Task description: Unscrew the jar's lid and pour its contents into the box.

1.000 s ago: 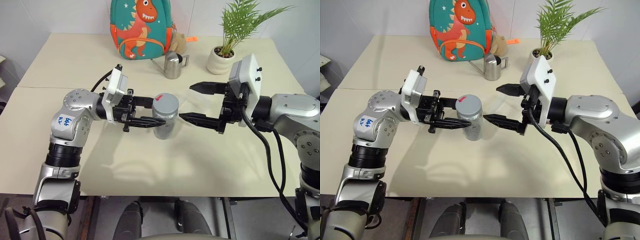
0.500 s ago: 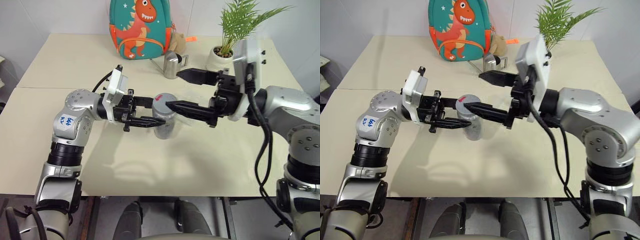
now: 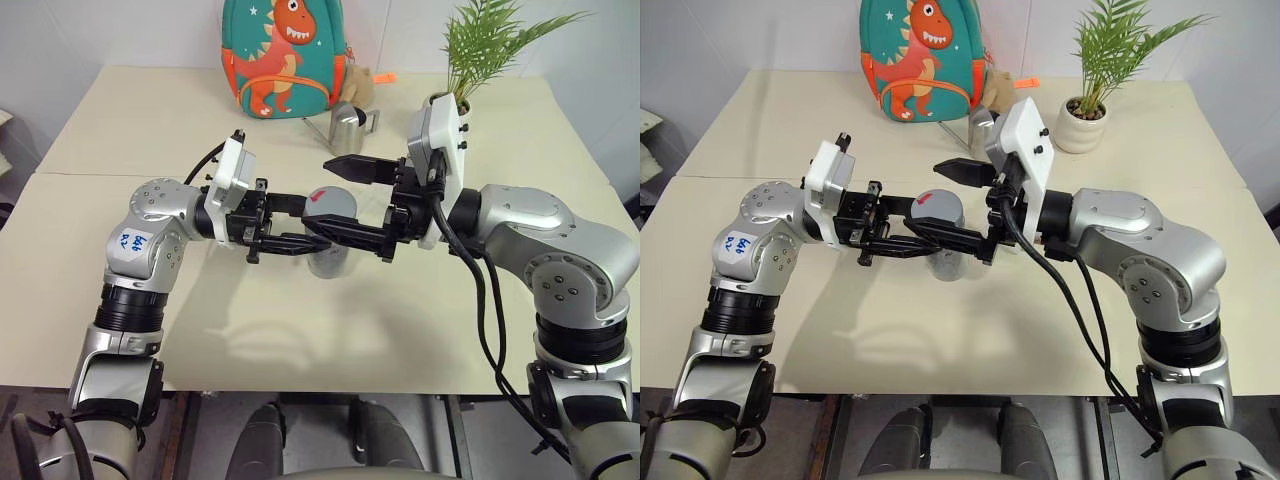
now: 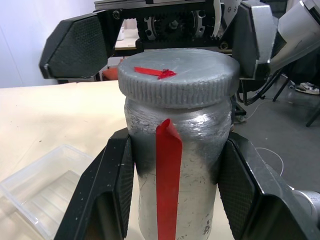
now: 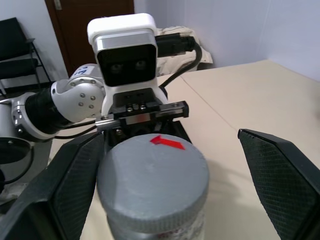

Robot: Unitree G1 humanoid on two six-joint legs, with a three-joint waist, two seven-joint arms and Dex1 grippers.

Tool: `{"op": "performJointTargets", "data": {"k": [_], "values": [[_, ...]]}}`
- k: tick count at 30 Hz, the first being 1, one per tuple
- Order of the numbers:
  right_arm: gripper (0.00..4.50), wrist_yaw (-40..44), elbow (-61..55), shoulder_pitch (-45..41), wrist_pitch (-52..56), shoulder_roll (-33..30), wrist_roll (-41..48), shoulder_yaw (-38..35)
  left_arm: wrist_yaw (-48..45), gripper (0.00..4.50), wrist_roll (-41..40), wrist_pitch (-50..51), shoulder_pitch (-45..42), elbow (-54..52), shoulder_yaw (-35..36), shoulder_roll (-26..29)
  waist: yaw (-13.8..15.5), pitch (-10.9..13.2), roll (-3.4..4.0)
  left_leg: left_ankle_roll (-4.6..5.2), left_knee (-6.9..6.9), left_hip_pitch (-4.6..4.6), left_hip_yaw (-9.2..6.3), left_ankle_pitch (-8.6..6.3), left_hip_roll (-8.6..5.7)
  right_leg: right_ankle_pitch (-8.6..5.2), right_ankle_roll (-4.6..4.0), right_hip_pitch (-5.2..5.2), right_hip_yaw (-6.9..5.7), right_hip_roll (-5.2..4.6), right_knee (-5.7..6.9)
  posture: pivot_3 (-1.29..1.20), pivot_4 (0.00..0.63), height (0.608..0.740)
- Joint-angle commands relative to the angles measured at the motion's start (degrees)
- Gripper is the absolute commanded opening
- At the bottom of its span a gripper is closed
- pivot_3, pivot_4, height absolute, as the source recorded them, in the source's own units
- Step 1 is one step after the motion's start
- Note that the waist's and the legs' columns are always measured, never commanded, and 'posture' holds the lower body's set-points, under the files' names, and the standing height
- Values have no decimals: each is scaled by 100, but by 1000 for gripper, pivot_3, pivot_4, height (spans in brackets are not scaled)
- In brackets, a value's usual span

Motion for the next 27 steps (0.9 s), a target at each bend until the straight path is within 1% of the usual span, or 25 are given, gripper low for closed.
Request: {"op": "performJointTargets", "data": {"k": [1,7,27], "values": [[4487,32,-113,-95,-144,45,-62,-46,28,1973,-3,-85,-91,-189,38,5,-4,0,0,0,0,0,0,0,0,0,0,0,0,0,0,0,150,740],[4487,12,-107,-89,-97,8,-172,-53,45,1973,-14,-87,-84,-207,35,2,-3,0,0,0,0,0,0,0,0,0,0,-1,0,0,1,0,150,740],[4487,191,-168,-27,15,-663,-169,-398,57,1973,4,-88,-84,-211,33,-5,-1,0,0,0,0,0,1,0,0,0,0,-2,1,0,1,0,150,740]]}}
